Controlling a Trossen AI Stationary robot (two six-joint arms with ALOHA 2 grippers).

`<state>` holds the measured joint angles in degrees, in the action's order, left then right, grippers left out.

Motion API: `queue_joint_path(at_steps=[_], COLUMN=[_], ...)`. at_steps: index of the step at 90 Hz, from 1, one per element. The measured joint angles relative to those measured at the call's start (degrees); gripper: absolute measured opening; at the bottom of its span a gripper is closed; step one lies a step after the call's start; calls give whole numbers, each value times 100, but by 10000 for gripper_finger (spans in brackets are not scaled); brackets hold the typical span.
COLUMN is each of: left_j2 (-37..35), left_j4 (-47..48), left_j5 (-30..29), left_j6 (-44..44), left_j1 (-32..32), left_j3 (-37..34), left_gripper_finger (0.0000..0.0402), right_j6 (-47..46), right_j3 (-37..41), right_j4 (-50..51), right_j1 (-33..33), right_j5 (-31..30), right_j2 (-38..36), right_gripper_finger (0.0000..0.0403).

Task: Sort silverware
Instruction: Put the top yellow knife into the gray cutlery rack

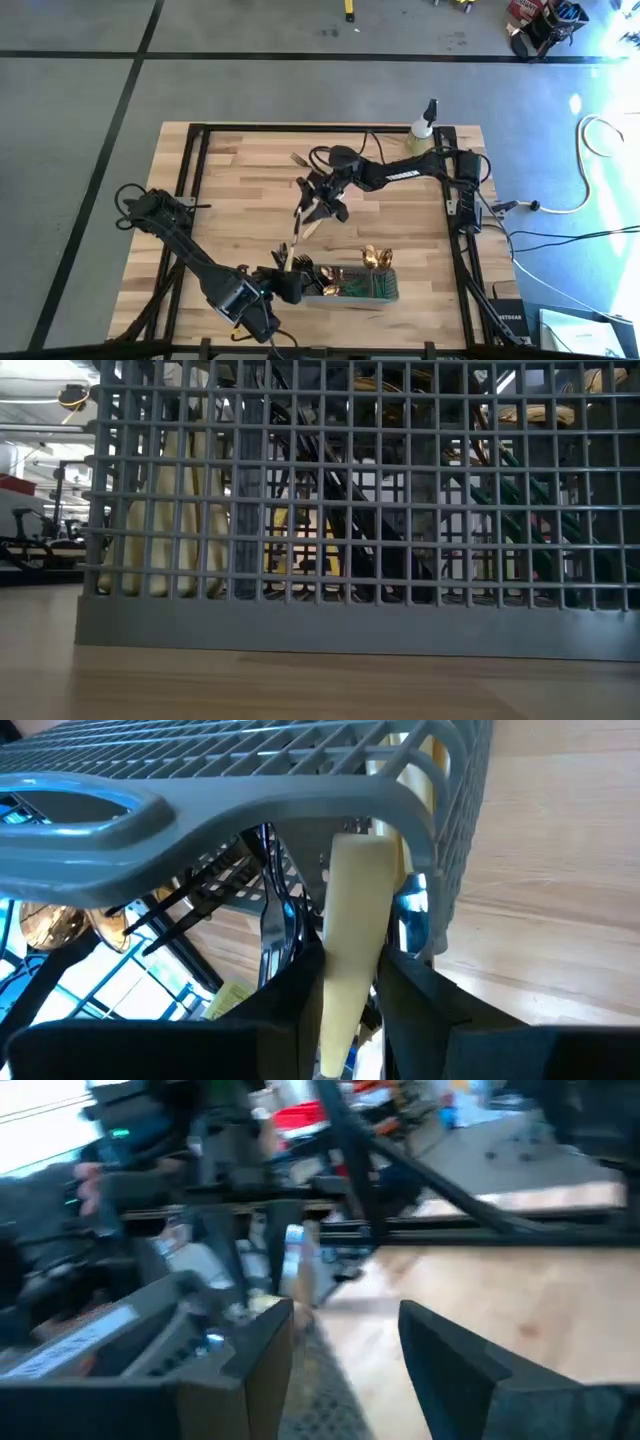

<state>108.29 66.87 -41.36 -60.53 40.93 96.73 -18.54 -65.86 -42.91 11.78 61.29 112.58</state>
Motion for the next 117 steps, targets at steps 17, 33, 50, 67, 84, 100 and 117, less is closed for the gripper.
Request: queue_joint_path(at_steps=[17, 33, 50, 67, 84, 100, 117], left_j2=[2, 2, 2, 2, 2, 2, -4], left_j4=[3, 1, 3, -2, -2, -171, -279], left_j5=[-15, -42, -68, -151, -326, -934, -1012], left_j6=[-7, -9, -9, -9, -9, 18, 332], left_j1=[0, 0, -2, -4, -4, 35, 118], left_j3=[0, 0, -2, -2, -2, -2, 194], left_gripper_finger=[80, 80, 80, 80, 80, 80, 80], right_j6=[19, 32, 34, 36, -68, -230, -128], right_j3=[-48, -53, -53, -53, -56, -346, -808], right_j4=[85, 83, 84, 40, -68, -53, 404], right_j1=[-88, -95, -145, -184, -217, -355, -541], right_j5=[29, 12, 75, 75, 80, 162, 283], right_j2=[-2, -2, -2, -2, -2, -2, -2], right_gripper_finger=[161, 97, 16, 6, 1, 0, 0])
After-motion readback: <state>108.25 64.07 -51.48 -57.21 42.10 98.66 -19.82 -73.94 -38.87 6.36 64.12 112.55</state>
